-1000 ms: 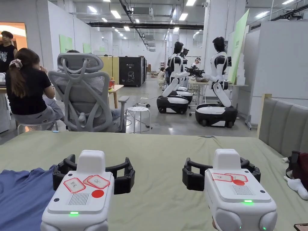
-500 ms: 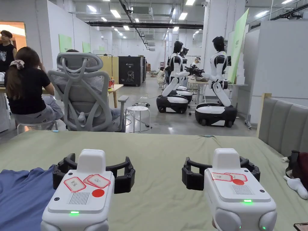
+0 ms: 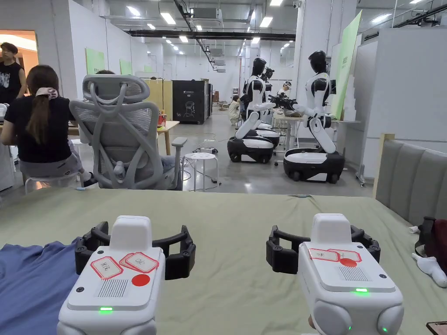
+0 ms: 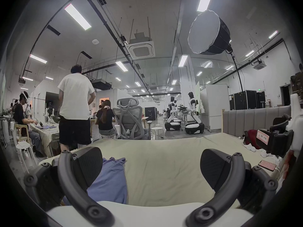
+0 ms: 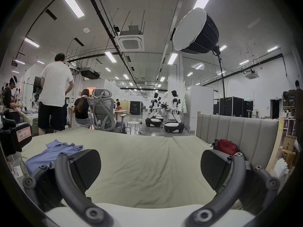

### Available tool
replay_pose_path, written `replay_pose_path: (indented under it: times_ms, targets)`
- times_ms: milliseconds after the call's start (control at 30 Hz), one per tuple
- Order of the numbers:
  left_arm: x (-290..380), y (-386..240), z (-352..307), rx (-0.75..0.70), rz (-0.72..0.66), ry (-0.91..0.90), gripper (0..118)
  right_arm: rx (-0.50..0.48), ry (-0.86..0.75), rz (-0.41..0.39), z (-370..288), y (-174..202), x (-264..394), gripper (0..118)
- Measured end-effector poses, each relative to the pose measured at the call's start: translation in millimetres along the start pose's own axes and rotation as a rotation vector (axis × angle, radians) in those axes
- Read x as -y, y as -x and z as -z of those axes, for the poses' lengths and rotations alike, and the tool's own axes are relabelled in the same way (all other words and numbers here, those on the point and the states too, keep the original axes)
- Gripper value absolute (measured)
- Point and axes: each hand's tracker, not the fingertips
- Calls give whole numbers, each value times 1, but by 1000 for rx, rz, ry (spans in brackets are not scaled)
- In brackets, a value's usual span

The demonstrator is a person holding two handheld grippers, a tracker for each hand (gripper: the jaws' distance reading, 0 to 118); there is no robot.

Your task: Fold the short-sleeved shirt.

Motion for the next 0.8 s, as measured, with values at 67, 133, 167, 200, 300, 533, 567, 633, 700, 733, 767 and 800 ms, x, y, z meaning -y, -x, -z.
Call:
replay_pose_path:
  times_ms: [67,133,167,200,300,533,567,633,700,733,767,800]
  targets:
    - [0,0,0,-2,2,3,118,-2,-6,11,-1,-2,0,118]
    - [1,-1,0,-4,5,5,118,0,5,22,0,-3,0,118]
    - [1,-1,0,-3,7,7,118,2,9,21,0,-3,0,118]
    - [1,-2,0,0,8,9,118,8,12,19,0,-3,0,118]
    - [2,-2,-2,9,13,6,118,13,-1,11,-1,-4,1,118]
    - [3,-6,-2,36,13,6,118,-6,14,31,-1,-6,1,118]
    - [3,-6,-2,33,17,3,118,-6,14,27,-1,-5,1,118]
    - [2,-7,-2,33,26,4,118,-1,10,19,-2,-5,1,118]
    - [2,-7,-2,30,33,7,118,1,11,16,-2,-5,1,118]
    - [2,-7,-2,30,30,7,118,-2,11,15,-2,-5,1,118]
    - [2,-6,-2,32,20,7,118,-2,11,14,-2,-5,1,118]
    - [2,-5,-3,37,10,7,118,0,11,11,-2,-4,1,118]
